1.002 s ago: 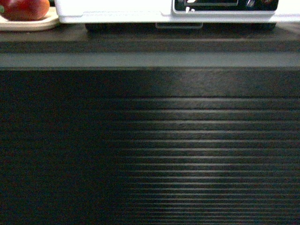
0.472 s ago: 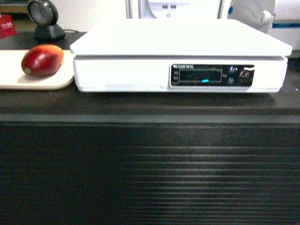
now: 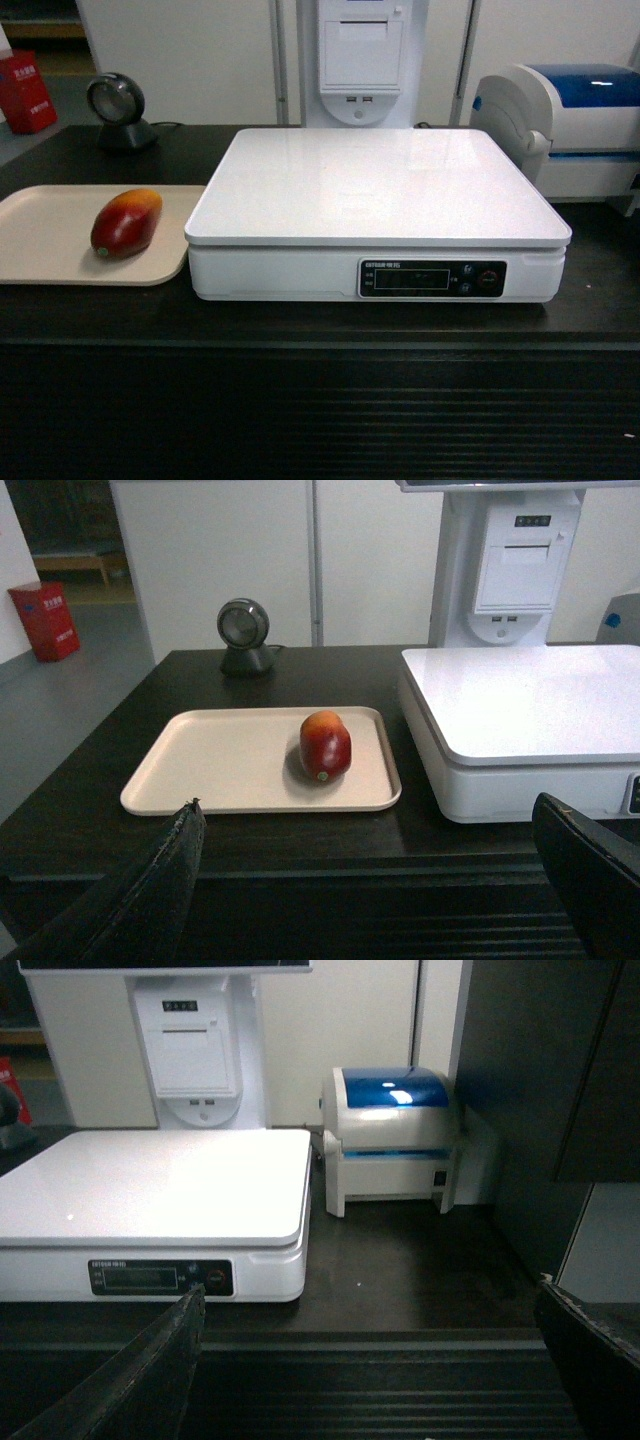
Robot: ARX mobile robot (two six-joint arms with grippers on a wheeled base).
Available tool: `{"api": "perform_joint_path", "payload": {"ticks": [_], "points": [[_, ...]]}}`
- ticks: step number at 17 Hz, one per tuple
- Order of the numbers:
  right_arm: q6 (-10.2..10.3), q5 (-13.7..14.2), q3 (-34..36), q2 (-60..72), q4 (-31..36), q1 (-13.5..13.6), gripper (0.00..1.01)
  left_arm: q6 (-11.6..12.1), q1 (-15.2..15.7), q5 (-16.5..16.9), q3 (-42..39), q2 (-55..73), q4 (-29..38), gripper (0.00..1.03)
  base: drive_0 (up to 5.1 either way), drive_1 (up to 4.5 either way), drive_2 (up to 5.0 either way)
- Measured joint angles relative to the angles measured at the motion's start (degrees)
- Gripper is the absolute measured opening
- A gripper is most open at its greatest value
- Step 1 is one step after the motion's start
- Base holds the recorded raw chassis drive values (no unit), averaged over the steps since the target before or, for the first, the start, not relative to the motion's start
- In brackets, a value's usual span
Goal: Place dark red mango on scale at checkout
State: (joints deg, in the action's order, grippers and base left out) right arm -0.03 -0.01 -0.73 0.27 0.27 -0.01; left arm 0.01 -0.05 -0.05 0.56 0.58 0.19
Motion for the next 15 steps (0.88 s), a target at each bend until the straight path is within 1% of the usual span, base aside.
{"api": "perform_joint_path", "payload": {"ticks": [15], "points": [[0.0, 0.0, 0.0, 0.0, -0.5, 0.0, 0.98, 0.0, 0.0, 0.0, 0.0, 0.0, -0.3, 0.98, 0.0, 0.00, 0.0]]}}
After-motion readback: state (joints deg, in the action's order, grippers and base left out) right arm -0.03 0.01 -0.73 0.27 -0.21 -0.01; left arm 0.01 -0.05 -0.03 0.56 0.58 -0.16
